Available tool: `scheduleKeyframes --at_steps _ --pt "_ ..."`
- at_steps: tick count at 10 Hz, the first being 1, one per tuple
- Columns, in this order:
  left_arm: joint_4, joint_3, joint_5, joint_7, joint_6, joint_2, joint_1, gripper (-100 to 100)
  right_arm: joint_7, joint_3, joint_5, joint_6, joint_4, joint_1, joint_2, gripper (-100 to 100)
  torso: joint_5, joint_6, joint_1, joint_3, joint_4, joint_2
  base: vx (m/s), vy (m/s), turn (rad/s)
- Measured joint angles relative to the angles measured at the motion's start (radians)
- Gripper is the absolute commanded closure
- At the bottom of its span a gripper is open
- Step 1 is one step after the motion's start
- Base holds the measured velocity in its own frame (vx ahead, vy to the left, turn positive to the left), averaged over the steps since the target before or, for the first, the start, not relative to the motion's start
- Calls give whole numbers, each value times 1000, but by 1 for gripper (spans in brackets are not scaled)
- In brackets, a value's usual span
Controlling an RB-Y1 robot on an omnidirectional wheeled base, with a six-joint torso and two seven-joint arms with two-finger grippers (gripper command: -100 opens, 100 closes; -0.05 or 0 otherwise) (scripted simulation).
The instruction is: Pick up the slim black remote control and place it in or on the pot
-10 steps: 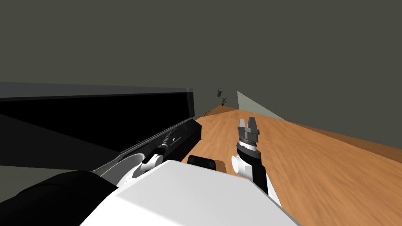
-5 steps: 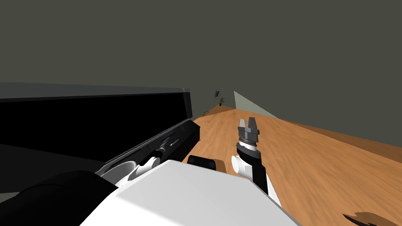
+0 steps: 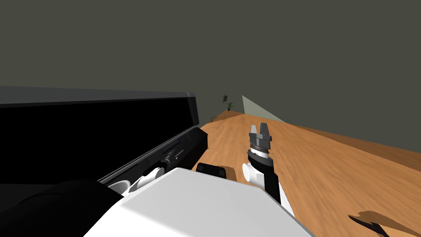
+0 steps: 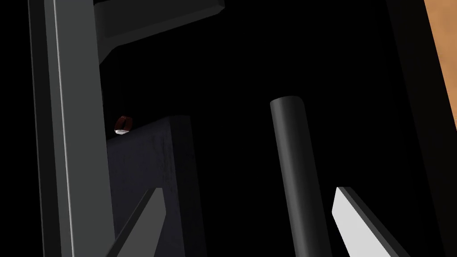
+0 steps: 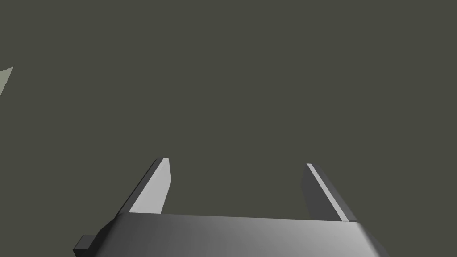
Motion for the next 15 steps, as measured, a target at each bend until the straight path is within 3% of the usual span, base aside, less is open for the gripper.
scheduleKeyframes --at_steps 2,4,6,9,10,13,15 --pt "77 -11 34 2 25 9 -13 -100 0 0 0 0 0 0 0 0 0 0 0 0 0 -1 90 -1 -79" --pt "96 18 45 9 99 9 -7 -100 0 0 0 0 0 0 0 0 0 0 1 0 0 0 80 6 -66" --pt "126 15 76 19 145 29 3 -100 0 0 0 0 0 0 0 0 0 0 1 0 0 0 80 4 -68" --pt "199 -9 142 17 169 65 -5 -100 0 0 0 0 0 0 0 0 0 0 1 1 0 2 53 4 -42" --pt "217 -9 146 19 181 63 -5 -100 0 0 0 0 0 0 0 0 0 0 1 1 0 2 87 1 -89" --pt "320 -31 236 0 224 97 -24 -100 0 0 0 0 0 0 0 0 0 0 1 0 0 0 82 10 -46" --pt "343 -23 243 14 269 106 -18 -100 0 0 0 0 0 0 0 0 0 0 0 0 0 0 100 3 -91"
